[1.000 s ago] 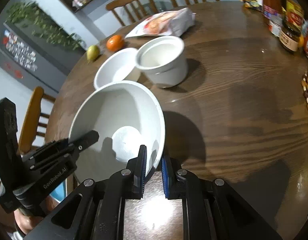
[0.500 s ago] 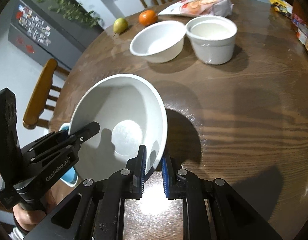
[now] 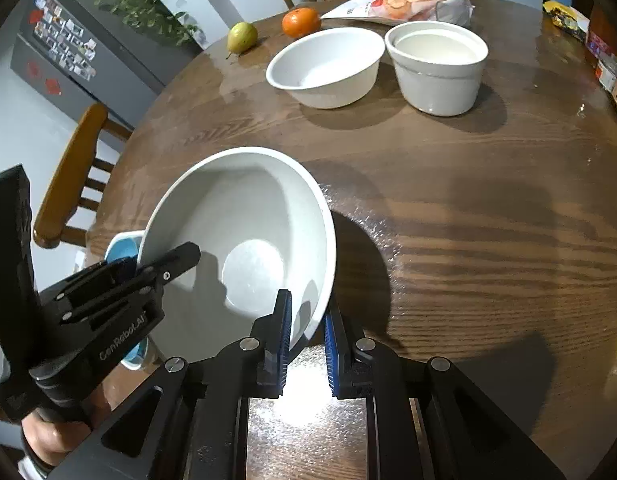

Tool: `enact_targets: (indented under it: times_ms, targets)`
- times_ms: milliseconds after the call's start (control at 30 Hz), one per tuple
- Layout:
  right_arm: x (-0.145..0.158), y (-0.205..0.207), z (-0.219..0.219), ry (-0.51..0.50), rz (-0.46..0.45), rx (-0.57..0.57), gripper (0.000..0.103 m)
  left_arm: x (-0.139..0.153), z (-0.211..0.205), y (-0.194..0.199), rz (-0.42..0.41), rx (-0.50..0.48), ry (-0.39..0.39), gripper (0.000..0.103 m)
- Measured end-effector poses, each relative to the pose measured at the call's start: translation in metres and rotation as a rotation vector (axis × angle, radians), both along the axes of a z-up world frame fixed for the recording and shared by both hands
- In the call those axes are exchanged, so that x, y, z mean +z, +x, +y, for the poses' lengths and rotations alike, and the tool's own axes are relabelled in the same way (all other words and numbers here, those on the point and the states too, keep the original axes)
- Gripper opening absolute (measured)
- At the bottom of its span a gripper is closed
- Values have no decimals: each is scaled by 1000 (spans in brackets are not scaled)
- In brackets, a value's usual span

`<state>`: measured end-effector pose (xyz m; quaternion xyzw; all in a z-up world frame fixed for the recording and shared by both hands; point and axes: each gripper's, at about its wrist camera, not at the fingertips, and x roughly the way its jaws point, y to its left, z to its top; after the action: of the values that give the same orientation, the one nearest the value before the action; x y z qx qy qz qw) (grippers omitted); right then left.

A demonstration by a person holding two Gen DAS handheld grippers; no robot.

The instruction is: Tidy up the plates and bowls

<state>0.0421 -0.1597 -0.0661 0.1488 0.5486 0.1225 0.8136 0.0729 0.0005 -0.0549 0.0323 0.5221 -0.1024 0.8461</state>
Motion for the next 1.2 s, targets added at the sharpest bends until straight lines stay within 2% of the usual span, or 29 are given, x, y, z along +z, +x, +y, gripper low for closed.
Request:
enact_targets:
  times_ms: [267,367,433,500,800,833,900,1067,1200]
  targets:
    - [0,0,1,-18,-11,-13,16,-2,-1,0,-2,-10,9,19]
    - [1,-1,1,-12,-7,-16,16,-2,-1,-1,-1,-18,2,30]
    - [2,-3,1,-1,-8,-22,18,1,-1,-3,-14,-19,-3,45]
    - [5,-5,1,1,-19,-22,25,7,-1,-5,-33,-17,0,52]
    - [26,-14,-8,24,-71,-37,33,28,4,-17,-77,-2,-16,64]
    - [28,-15,-9,24,-74,-38,33,31,4,-18,-82,1,-16,72]
    - [32,-18,-12,28,-82,-39,34,35,5,-21,-93,6,-18,78]
    - [46,-26,-20,30,-120,-30,34,43,9,-27,-102,23,-27,79]
    - [55,-31,-28,28,-146,-35,34,47,11,-30,-110,34,-30,85]
